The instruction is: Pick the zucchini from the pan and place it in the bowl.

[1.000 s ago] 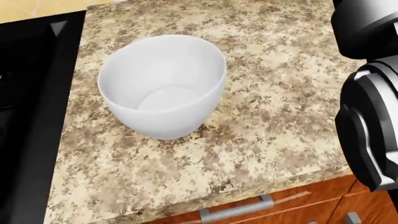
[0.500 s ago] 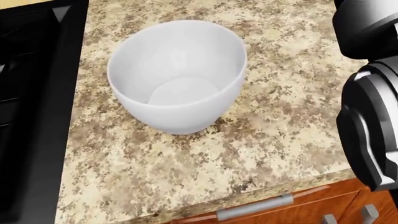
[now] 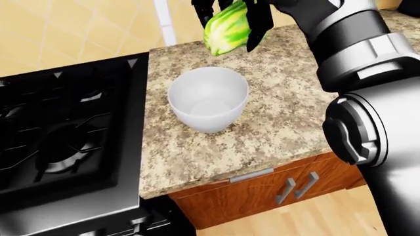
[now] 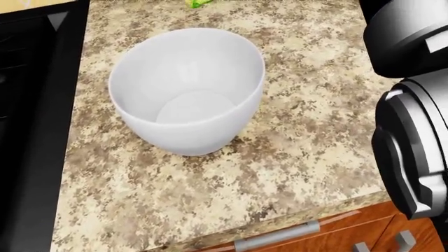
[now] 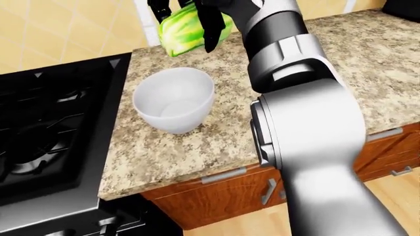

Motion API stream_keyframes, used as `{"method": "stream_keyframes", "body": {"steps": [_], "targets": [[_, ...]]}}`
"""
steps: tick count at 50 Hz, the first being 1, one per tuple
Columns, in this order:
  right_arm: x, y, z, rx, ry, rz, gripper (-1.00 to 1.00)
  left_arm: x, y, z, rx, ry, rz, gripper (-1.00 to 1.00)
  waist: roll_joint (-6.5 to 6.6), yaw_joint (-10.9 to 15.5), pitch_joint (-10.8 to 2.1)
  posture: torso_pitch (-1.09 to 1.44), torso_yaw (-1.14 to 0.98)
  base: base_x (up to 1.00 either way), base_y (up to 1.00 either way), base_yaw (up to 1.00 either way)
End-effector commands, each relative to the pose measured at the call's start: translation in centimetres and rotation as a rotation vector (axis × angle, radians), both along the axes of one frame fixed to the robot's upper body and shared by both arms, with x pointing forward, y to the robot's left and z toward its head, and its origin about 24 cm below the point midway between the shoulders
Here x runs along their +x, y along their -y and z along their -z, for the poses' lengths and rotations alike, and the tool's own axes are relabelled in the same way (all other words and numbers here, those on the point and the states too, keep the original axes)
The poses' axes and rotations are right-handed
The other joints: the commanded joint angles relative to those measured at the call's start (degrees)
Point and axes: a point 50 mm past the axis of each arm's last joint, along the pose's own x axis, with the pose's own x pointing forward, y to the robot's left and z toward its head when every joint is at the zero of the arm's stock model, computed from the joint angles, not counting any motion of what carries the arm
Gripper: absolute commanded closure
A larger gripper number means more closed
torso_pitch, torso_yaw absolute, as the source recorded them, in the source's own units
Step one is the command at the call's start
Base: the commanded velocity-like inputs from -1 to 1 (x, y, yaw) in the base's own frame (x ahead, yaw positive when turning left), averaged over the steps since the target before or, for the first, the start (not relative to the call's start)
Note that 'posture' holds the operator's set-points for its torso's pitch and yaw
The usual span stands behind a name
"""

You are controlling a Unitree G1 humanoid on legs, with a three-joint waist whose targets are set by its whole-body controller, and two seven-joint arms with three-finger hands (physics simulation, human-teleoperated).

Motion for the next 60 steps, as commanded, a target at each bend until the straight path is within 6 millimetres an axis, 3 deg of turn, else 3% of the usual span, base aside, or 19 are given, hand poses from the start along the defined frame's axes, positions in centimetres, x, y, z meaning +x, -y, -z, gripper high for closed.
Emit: {"method": "stream_keyframes", "body": {"steps": [1, 34, 60], "targets": [[-1.1, -0.4, -2.3, 0.019, 0.099, -0.031, 1.00, -0.8, 0.2, -1.2, 0.038, 0.064, -0.011, -1.00, 0.31, 0.0, -1.57, 0.00, 0.00, 0.00, 0.00, 0.00], [-0.7, -2.2, 1.0, -0.080, 0.053, -0.110, 1.00, -0.8, 0.2, -1.2, 0.038, 0.063, -0.011, -1.00, 0.17, 0.3, -1.96, 0.00, 0.00, 0.00, 0.00, 0.00], [-1.4, -3.7, 0.8, -0.104, 0.049, -0.159, 1.00, -0.9, 0.1, -1.1, 0.036, 0.065, -0.012, -1.00, 0.22, 0.3, -1.96, 0.00, 0.00, 0.00, 0.00, 0.00]]}}
